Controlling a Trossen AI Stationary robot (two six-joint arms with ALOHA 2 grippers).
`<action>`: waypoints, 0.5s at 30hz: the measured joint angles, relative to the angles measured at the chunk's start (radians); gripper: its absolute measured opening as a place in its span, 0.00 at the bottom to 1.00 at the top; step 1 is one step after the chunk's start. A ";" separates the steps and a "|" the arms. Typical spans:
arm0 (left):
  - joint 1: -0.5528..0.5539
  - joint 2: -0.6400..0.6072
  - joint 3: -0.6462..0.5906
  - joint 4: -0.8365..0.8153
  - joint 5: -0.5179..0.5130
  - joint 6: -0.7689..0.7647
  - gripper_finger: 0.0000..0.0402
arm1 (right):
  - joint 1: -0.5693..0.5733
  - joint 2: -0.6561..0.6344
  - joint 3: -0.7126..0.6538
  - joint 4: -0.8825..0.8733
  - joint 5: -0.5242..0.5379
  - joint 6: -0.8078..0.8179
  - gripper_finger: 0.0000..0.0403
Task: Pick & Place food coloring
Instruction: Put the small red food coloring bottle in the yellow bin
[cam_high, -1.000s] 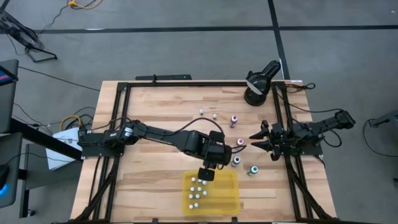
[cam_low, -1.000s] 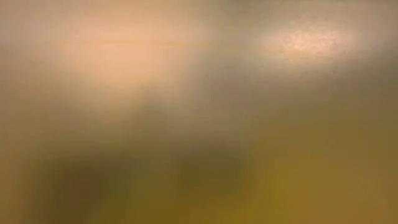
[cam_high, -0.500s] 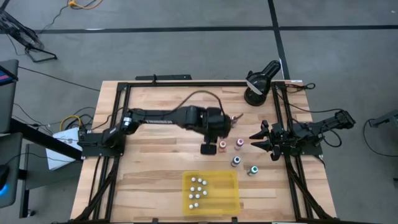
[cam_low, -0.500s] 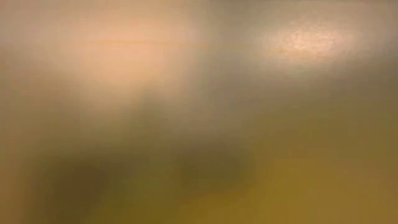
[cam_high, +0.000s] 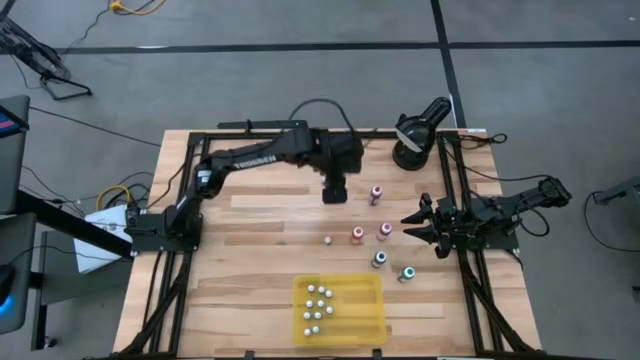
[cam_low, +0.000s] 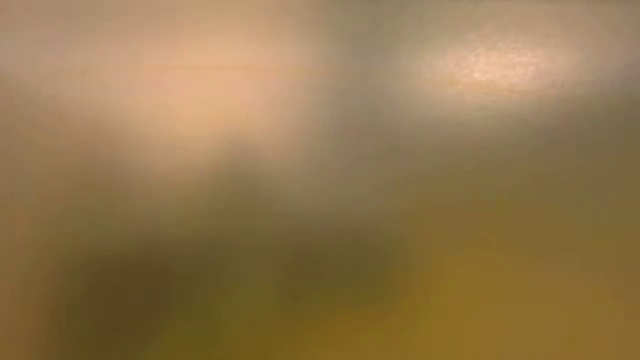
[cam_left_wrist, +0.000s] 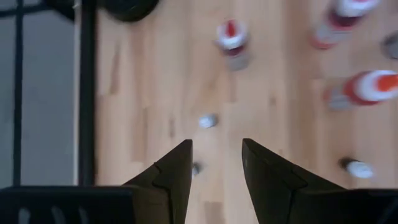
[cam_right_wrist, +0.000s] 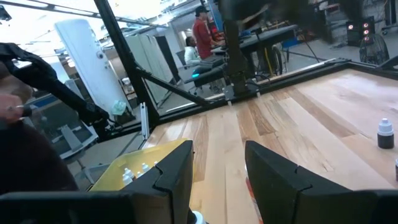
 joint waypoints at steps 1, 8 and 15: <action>0.017 0.000 0.000 0.000 0.000 -0.002 0.33 | 0.000 0.000 0.000 0.000 0.000 0.000 0.34; 0.114 0.000 0.000 -0.077 0.034 -0.010 0.33 | 0.000 0.000 0.000 0.000 0.000 0.000 0.34; 0.147 -0.002 -0.059 -0.069 0.182 0.050 0.33 | 0.000 0.000 0.000 0.000 0.000 0.000 0.34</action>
